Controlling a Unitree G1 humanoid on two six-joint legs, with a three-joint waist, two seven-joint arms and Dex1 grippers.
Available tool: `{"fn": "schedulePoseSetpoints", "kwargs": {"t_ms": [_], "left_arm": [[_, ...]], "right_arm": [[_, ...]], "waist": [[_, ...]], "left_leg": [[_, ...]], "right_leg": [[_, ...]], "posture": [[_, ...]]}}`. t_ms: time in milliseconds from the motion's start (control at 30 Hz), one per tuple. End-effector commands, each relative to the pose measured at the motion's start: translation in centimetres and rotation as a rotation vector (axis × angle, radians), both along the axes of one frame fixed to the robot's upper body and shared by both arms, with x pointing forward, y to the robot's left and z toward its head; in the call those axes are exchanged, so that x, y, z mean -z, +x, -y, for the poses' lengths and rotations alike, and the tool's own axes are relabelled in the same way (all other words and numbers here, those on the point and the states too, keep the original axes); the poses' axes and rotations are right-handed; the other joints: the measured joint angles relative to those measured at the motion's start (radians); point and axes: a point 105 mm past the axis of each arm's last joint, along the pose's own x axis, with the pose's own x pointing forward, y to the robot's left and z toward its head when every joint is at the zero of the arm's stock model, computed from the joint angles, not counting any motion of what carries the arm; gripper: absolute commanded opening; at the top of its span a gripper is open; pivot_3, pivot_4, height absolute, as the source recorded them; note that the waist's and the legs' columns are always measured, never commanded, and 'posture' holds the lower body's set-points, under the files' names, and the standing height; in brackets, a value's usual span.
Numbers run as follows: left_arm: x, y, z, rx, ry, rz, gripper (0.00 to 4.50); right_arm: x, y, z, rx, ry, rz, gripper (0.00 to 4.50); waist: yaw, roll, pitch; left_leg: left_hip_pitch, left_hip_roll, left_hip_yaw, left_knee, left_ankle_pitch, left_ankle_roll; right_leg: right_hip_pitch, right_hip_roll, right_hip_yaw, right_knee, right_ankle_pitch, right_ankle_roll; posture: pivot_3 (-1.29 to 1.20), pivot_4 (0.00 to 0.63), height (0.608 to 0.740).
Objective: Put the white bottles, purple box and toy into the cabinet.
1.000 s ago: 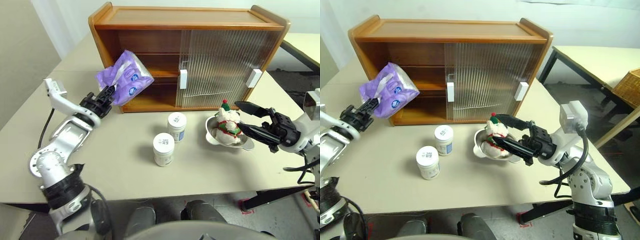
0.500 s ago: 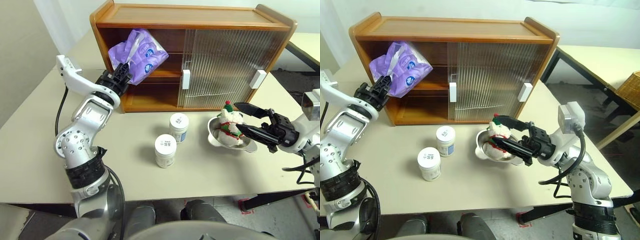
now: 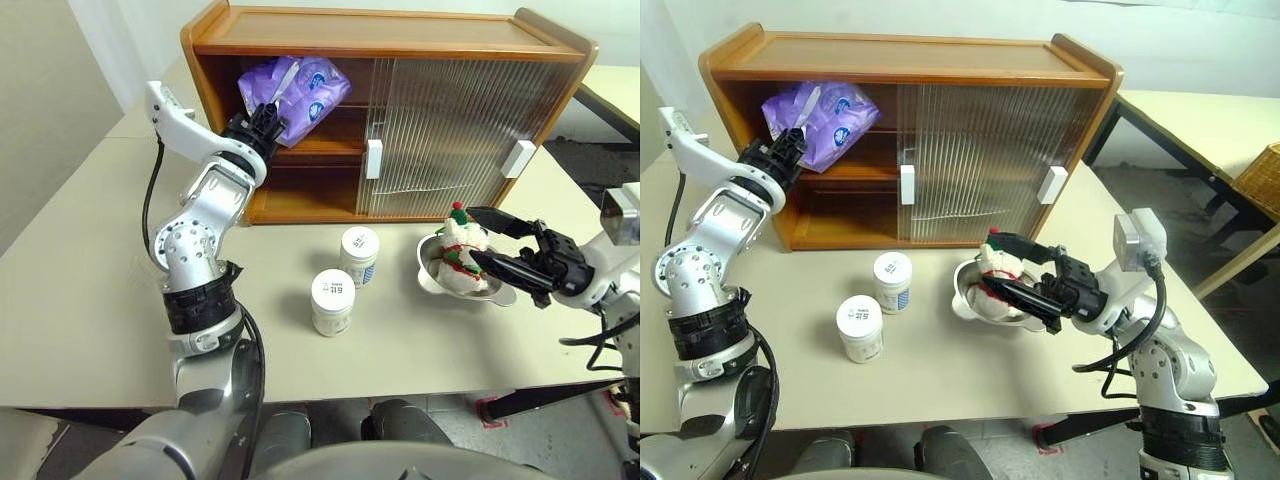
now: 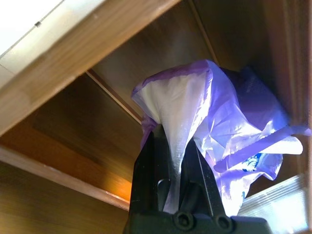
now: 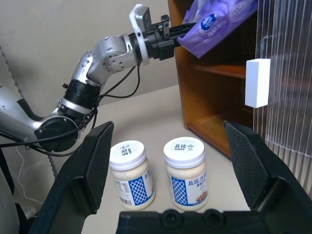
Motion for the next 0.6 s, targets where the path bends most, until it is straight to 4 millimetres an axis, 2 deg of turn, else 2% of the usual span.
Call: {"fn": "schedulePoseSetpoints", "kwargs": {"t_ms": [33,200,367,600], "left_arm": [[0.3,0.9,0.4,-0.021,0.017,-0.022,0.01],[0.3,1.8,0.7,-0.046,0.004,-0.049,0.01],[-0.2,2.5,1.2,-0.041,-0.021,-0.049,1.61],[-0.2,1.9,1.0,-0.042,-0.026,-0.053,4.08]], "right_arm": [[0.4,-0.2,-0.1,-0.004,-0.013,0.001,4.50],[0.6,-0.4,0.0,-0.001,-0.018,0.002,4.50],[0.8,-0.5,0.0,0.002,-0.023,-0.002,4.50],[1.1,-0.5,0.0,0.001,-0.029,-0.012,4.50]], "waist": [[-0.001,0.000,0.000],[-0.004,0.000,0.000],[-0.009,0.000,0.000],[-0.018,0.000,0.000]], "left_leg": [[0.000,0.000,0.000,0.000,0.000,0.000],[-0.002,0.000,0.000,0.002,0.000,0.001],[-0.003,0.000,0.000,0.004,-0.001,0.002],[-0.004,-0.001,0.000,0.004,-0.001,0.002]], "right_leg": [[0.000,0.000,0.000,0.000,0.000,0.000],[0.000,0.000,0.000,-0.001,0.000,0.001],[0.000,0.000,0.000,-0.001,-0.001,0.001],[0.000,0.000,0.000,-0.001,-0.001,0.001]], "posture": [[-0.13,0.000,0.740],[-0.14,0.000,0.740],[-0.14,0.000,0.740],[-0.13,0.000,0.740]]}}
